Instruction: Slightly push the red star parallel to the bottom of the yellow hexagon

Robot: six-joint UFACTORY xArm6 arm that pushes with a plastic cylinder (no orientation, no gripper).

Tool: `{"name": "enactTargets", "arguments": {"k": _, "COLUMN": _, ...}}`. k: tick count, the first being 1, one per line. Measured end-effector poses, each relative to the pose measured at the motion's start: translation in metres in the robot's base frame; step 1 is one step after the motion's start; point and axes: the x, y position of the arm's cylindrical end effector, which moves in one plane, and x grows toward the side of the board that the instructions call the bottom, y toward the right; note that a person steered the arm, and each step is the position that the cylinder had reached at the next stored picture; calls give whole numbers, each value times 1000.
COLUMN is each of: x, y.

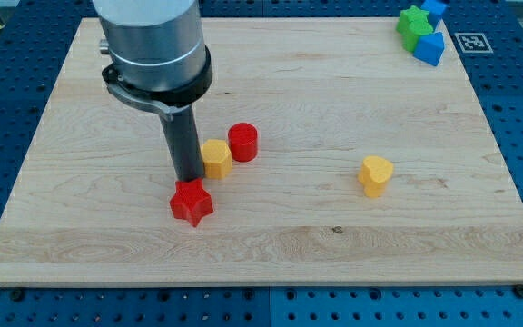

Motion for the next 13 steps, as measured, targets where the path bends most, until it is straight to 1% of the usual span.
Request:
{"name": "enactTargets", "arguments": {"k": 2, "x": 1, "y": -8}}
{"name": "enactTargets", "arguments": {"k": 3, "x": -6, "y": -21}}
{"name": "enactTargets", "arguments": {"k": 4, "x": -23, "y": -44}}
{"name": "enactTargets", "arguments": {"k": 5, "x": -21, "y": -59}}
{"name": "enactTargets", "arguments": {"k": 9, "x": 34, "y": -60}}
{"name": "enactTargets", "arguments": {"k": 11, "x": 17, "y": -60}}
{"name": "enactTargets", "arguments": {"k": 13, "x": 12, "y": -59}}
